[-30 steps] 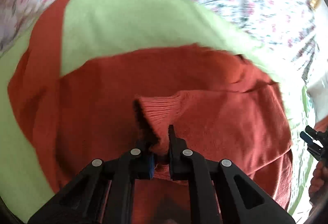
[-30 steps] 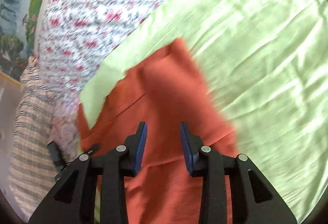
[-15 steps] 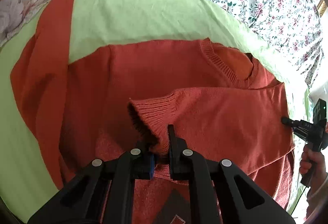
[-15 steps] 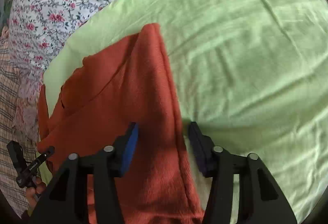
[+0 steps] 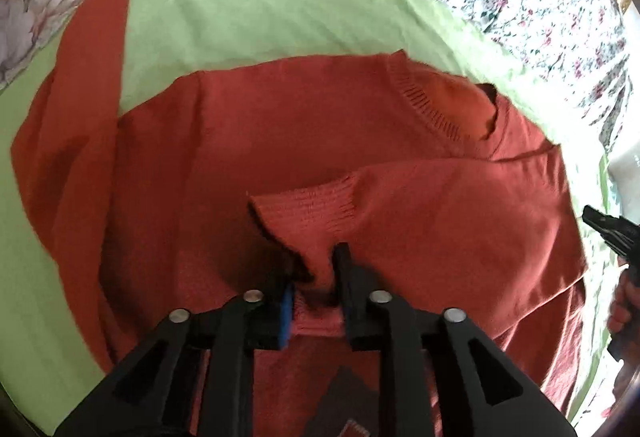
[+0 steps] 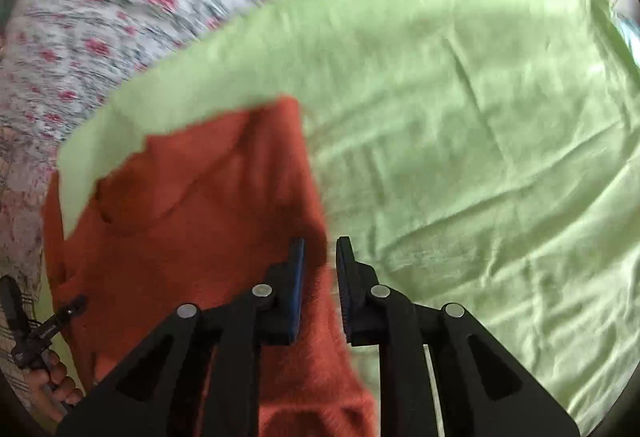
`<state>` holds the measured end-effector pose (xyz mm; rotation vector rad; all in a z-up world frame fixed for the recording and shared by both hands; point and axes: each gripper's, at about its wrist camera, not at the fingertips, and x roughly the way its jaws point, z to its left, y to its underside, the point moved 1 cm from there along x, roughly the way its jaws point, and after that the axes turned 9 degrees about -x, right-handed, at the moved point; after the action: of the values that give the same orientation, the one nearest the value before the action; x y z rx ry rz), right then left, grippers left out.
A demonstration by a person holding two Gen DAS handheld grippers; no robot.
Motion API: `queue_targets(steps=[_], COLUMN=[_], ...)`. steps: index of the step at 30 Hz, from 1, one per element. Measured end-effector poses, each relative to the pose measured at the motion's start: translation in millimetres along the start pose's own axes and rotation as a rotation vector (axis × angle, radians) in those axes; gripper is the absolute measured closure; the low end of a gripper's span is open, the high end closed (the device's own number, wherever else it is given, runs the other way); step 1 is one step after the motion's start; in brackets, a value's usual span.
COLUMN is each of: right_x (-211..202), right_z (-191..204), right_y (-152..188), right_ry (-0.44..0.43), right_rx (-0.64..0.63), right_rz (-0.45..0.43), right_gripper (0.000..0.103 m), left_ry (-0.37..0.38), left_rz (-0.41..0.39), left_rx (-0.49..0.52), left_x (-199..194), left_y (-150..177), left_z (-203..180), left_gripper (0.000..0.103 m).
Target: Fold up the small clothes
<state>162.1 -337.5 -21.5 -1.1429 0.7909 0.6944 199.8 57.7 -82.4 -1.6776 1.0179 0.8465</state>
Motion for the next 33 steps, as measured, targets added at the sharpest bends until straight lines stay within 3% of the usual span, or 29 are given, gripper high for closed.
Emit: queue_targets(steps=[2, 4, 5, 8, 12, 17, 21, 23, 25, 26, 28, 30, 31, 33], right_x=[1, 21, 32, 20, -4, -18, -17, -10, -9, -9, -9, -8, -8, -8], right_z=[13, 23, 23, 20, 37, 62, 73, 84, 83, 83, 81, 78, 76, 74], right_y=[6, 20, 30, 29, 28, 34, 39, 35, 38, 39, 41, 43, 44, 45], right_ry=[-0.095, -0.106, -0.074, -0.083, -0.171, -0.239, -0.274, -0.275, -0.273, -0.275, -0.269, -0.257, -0.253, -0.25], right_rx=[-0.03, -0.078, -0.084, -0.032, -0.054, -0.077, -0.067, -0.071, -0.066, -0.061, -0.051, -0.043, -0.037, -0.022], right_rz=[0.018, 0.115, 0.154, 0.12, 0.095, 0.103, 0.129, 0.145, 0.158, 0.164, 0.175, 0.179, 0.179, 0.173], right_gripper=[0.075, 0.073, 0.073, 0.073, 0.072, 0.07, 0.07, 0.07, 0.07, 0.07, 0.07, 0.07, 0.07, 0.07], left_ry=[0.011, 0.012, 0.011, -0.021, -0.099, -0.256, -0.379, -0.454, -0.48, -0.475, -0.442, -0.402, -0.355, -0.269], left_rz=[0.008, 0.008, 0.002, -0.062, -0.145, -0.218, -0.204, -0.187, -0.158, -0.146, -0.155, -0.178, -0.181, -0.201], left_rx=[-0.023, -0.042, -0.047, -0.052, -0.078, -0.112, -0.156, -0.169, -0.186, -0.199, -0.215, -0.224, -0.228, -0.24], left_x=[-4, -13, -19, -42, -55, -37, -3, 12, 26, 31, 31, 22, 16, 0], left_y=[3, 5, 4, -12, -59, -142, -201, -219, -229, -233, -234, -233, -230, -223], left_z=[6, 13, 16, 29, 47, 74, 104, 118, 131, 140, 148, 153, 155, 157], left_gripper=[0.079, 0.077, 0.073, 0.05, 0.027, 0.021, 0.019, 0.019, 0.019, 0.021, 0.037, 0.085, 0.093, 0.096])
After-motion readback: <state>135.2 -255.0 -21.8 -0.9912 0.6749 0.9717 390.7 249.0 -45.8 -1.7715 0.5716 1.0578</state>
